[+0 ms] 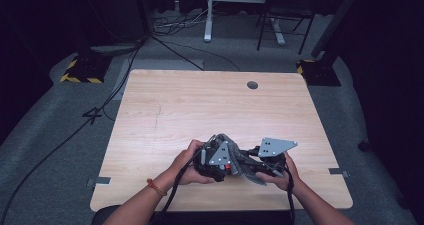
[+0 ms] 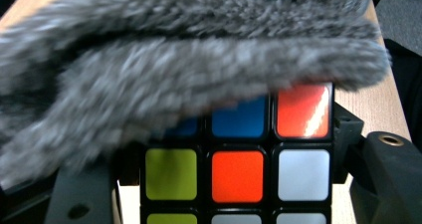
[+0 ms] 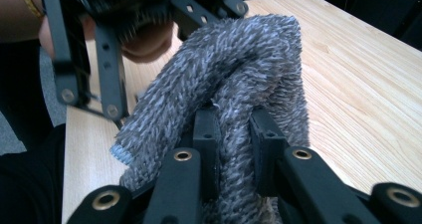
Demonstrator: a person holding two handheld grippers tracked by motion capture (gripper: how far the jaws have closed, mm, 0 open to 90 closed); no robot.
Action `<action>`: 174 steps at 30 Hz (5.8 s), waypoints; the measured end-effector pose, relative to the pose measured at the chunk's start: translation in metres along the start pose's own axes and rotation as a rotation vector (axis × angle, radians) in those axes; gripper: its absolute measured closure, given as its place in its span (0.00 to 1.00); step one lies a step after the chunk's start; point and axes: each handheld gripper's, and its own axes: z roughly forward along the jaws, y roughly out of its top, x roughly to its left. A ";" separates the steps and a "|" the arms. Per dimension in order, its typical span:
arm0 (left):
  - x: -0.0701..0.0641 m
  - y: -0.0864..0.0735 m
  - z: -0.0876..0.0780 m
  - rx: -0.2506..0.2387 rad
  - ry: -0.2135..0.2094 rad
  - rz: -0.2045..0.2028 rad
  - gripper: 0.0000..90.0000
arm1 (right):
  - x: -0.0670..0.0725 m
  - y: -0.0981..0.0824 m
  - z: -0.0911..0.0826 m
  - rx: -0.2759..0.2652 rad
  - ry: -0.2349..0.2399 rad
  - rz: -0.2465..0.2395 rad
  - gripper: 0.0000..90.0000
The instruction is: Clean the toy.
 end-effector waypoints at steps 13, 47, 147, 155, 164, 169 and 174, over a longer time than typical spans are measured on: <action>0.010 -0.003 -0.022 -0.099 0.037 -0.043 0.37 | -0.022 -0.019 0.000 0.054 -0.038 0.074 0.86; 0.006 -0.002 -0.009 -0.042 0.000 -0.012 0.37 | -0.012 -0.011 -0.004 -0.054 0.084 0.049 0.86; 0.009 0.002 -0.038 -0.159 0.030 -0.011 0.37 | -0.033 -0.035 0.009 0.080 0.043 0.107 0.86; 0.010 -0.002 -0.035 -0.138 0.019 -0.005 0.37 | -0.028 -0.032 0.005 0.008 0.111 0.115 0.86; 0.013 -0.006 -0.025 -0.090 0.024 -0.030 0.35 | -0.029 -0.024 -0.008 -0.093 0.139 0.131 0.86; 0.009 -0.005 -0.018 -0.072 0.040 -0.020 0.36 | -0.021 -0.016 -0.009 -0.082 0.109 0.086 0.86; 0.011 -0.004 -0.021 -0.080 0.031 -0.016 0.37 | -0.019 -0.012 -0.013 -0.097 0.091 0.067 0.86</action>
